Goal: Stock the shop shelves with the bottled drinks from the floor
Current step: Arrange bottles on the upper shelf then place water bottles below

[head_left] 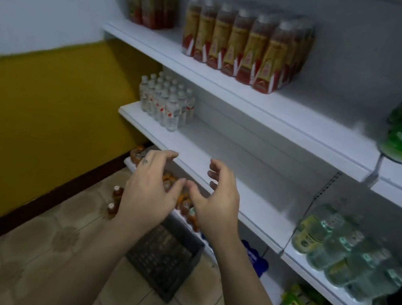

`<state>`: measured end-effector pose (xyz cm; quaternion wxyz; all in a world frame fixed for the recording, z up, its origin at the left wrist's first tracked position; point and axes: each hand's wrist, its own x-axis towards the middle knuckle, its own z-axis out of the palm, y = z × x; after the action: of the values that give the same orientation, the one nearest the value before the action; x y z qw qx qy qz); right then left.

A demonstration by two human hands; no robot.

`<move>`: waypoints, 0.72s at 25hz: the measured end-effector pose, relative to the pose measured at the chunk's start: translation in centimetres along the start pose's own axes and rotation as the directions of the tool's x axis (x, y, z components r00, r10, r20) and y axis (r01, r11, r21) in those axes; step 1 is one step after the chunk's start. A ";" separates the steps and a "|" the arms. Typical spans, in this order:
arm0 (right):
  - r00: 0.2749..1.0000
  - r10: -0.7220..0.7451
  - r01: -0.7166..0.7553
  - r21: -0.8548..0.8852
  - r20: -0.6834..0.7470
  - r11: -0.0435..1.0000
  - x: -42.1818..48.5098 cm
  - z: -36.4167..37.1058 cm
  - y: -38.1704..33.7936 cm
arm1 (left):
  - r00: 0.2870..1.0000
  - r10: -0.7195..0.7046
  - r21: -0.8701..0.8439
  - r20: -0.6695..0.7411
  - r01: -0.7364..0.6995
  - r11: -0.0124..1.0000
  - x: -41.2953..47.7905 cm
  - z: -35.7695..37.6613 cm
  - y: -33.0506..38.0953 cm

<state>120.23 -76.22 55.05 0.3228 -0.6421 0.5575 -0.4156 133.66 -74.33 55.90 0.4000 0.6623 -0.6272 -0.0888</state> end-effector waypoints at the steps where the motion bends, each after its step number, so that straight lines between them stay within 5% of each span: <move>1: 0.999 -0.010 0.010 0.000 0.031 1.000 -0.5 1.2 -0.5 | 1.000 -0.022 0.003 -0.007 0.022 1.000 -0.5 -1.1 -1.2; 11: 0.942 0.081 -0.070 -0.047 0.325 0.996 -2.4 19.3 -5.0 | 0.912 -0.410 -0.084 -0.013 0.407 0.909 -4.0 -13.6 -20.3; 18: 0.895 0.148 -0.126 -0.080 0.420 0.989 -2.0 32.4 -6.6 | 0.842 -0.532 0.058 0.086 0.529 0.847 -5.5 -21.1 -34.5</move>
<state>152.02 -74.72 46.02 0.4484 -0.6842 0.5281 -0.2278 171.89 -64.23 45.69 0.3176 0.8109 -0.4401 -0.2185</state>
